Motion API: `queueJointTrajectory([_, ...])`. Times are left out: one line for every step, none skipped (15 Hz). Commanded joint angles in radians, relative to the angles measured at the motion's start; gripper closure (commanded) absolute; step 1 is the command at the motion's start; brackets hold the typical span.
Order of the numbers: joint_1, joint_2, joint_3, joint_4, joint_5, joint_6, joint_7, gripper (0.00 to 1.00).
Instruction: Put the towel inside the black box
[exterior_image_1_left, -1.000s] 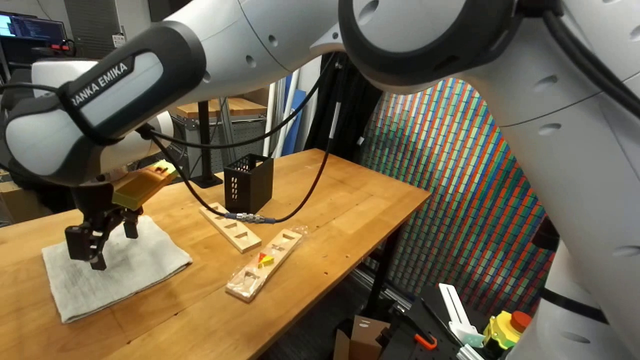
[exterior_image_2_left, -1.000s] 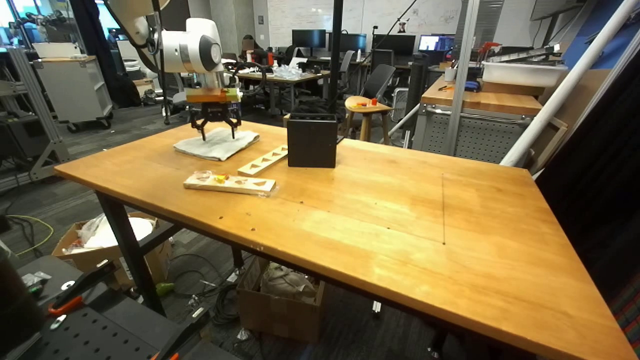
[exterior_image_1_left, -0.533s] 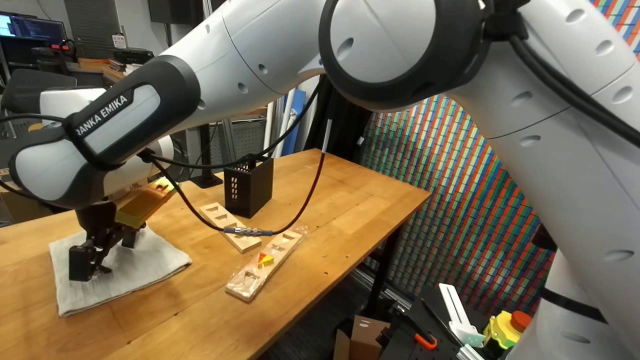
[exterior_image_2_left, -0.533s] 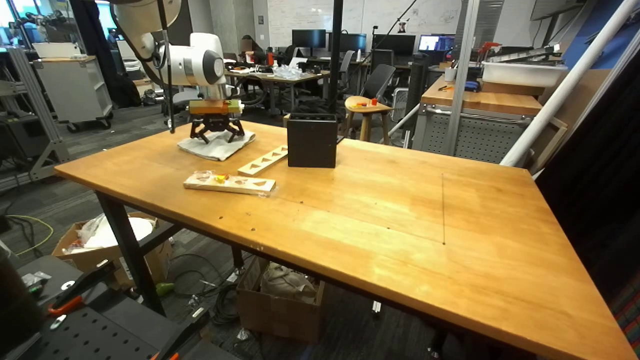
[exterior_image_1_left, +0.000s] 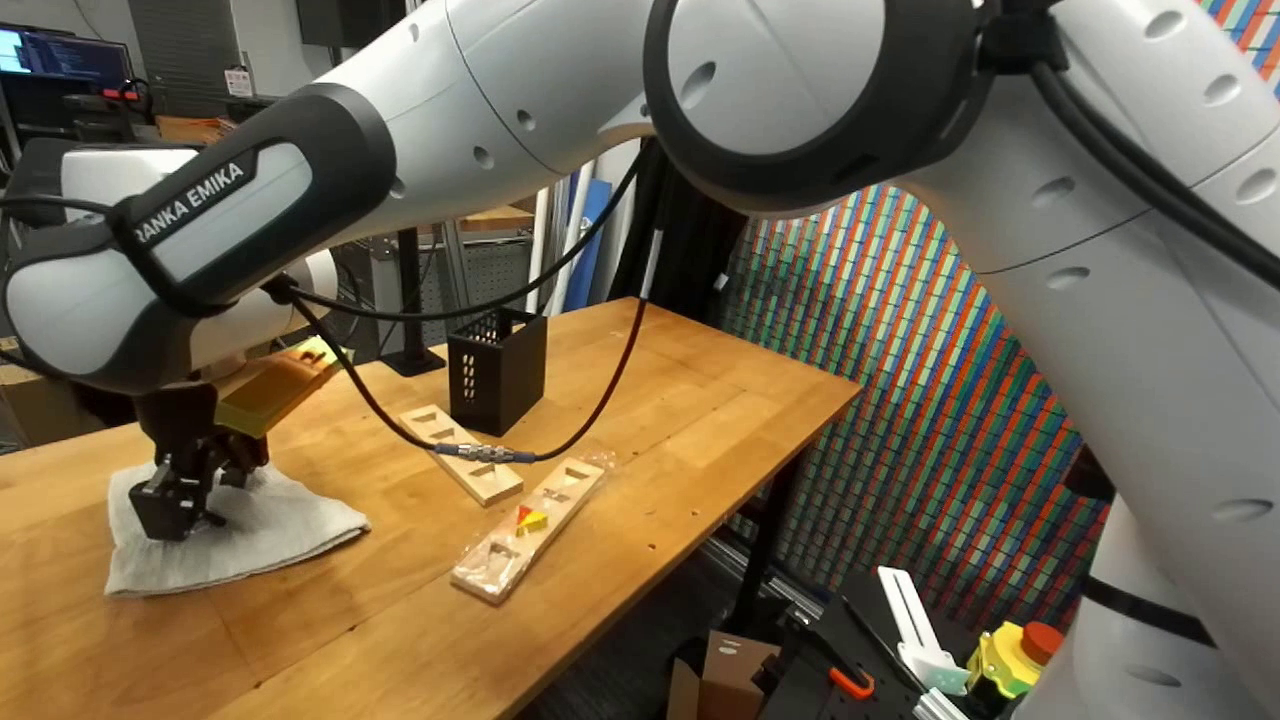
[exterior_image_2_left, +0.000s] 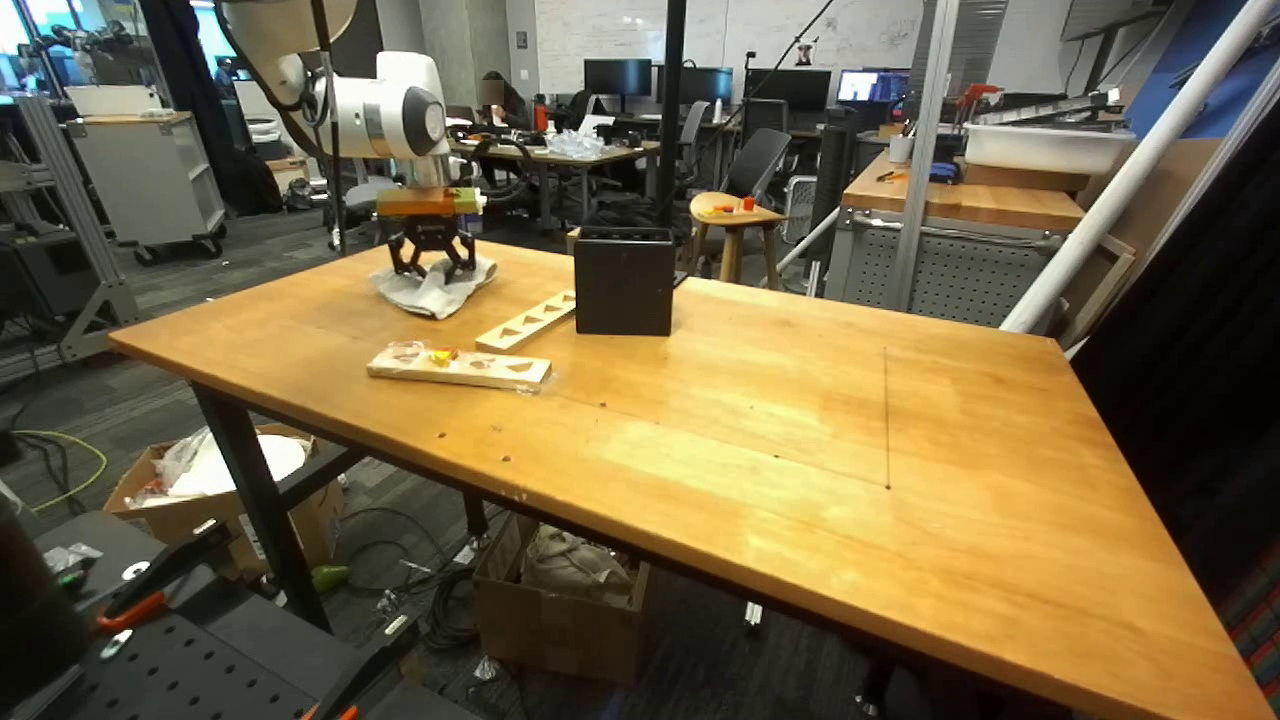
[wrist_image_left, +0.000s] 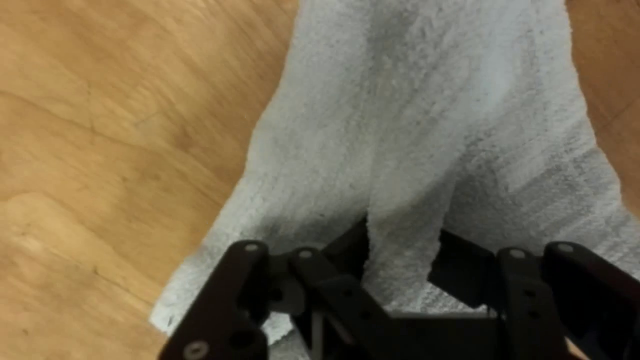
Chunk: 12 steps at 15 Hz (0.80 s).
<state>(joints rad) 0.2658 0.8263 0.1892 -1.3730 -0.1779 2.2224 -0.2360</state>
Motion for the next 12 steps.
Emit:
queueJointTrajectory([0.005,-0.047,-0.003,0.018,0.008,-0.055,-0.006,1.0])
queueJointTrajectory([0.005,-0.062,-0.003,0.013,0.008,-0.063,-0.004,0.96])
queueJointTrajectory([0.004,-0.082,-0.004,0.005,0.009,-0.074,0.0,0.96])
queueJointTrajectory([0.004,-0.099,-0.005,-0.001,0.008,-0.084,0.003,0.96])
queueJointTrajectory([0.001,-0.123,-0.005,-0.012,0.01,-0.097,0.005,0.96])
queueJointTrajectory([0.0,-0.141,-0.007,-0.017,0.009,-0.11,0.006,0.96])
queueJointTrajectory([-0.004,-0.16,-0.009,-0.023,0.01,-0.128,0.007,0.96])
queueJointTrajectory([-0.009,-0.183,-0.011,-0.03,0.01,-0.148,0.005,0.96])
queueJointTrajectory([-0.013,-0.206,-0.013,-0.037,0.009,-0.168,0.002,0.96])
queueJointTrajectory([-0.022,-0.232,-0.017,-0.048,0.008,-0.186,-0.004,0.96])
queueJointTrajectory([-0.032,-0.254,-0.019,-0.055,0.009,-0.202,-0.011,0.96])
queueJointTrajectory([-0.047,-0.279,-0.021,-0.065,0.013,-0.223,-0.024,0.96])
